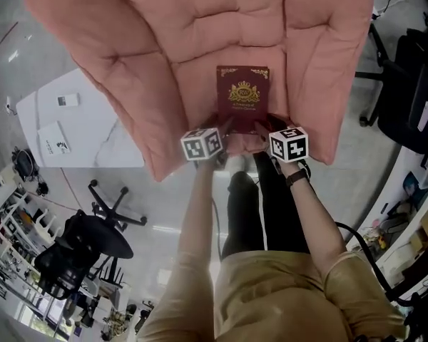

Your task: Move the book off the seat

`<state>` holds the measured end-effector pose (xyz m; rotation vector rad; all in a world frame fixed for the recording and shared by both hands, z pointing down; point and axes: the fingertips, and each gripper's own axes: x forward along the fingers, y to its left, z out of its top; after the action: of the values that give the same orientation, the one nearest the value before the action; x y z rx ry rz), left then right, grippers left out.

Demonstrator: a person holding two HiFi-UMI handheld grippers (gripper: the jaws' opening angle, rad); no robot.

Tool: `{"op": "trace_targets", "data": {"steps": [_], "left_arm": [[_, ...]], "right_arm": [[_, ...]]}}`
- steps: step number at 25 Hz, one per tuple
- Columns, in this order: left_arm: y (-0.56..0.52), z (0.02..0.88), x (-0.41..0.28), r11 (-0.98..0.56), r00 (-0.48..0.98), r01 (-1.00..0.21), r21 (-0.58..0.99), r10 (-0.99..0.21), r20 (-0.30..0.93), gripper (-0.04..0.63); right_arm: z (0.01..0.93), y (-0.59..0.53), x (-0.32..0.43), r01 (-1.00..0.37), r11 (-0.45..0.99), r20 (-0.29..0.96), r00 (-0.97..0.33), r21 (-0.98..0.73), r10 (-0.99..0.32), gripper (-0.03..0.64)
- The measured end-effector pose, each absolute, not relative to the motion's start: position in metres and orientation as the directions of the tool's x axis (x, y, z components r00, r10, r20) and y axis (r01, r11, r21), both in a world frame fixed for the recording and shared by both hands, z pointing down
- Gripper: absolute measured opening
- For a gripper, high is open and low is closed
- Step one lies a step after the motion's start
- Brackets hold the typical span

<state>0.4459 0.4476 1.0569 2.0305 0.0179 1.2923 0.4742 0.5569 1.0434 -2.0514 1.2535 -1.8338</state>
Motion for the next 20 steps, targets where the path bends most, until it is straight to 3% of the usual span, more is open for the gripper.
{"op": "trace_targets", "data": {"steps": [3,12,20], "left_arm": [[0.449,1.064,0.443,-0.743,0.503,-0.361,0.563,0.353,0.789,0.258],[0.453,1.020,0.446,-0.740,0.521,-0.387,0.550,0.316,0.793,0.230],[0.451,0.879,0.462,-0.734,0.654,-0.370,0.570,0.231,0.721,0.224]], "right_arm": [[1.050,0.557,0.473,-0.480,-0.657,0.774,-0.075,-0.581,-0.629,0.124],[1.005,0.558,0.489,-0.546,-0.644,0.791,-0.058,-0.535,-0.609,0.112],[0.863,0.551,0.516,-0.686,-0.530,0.731,-0.002,-0.498,-0.683,0.112]]}}
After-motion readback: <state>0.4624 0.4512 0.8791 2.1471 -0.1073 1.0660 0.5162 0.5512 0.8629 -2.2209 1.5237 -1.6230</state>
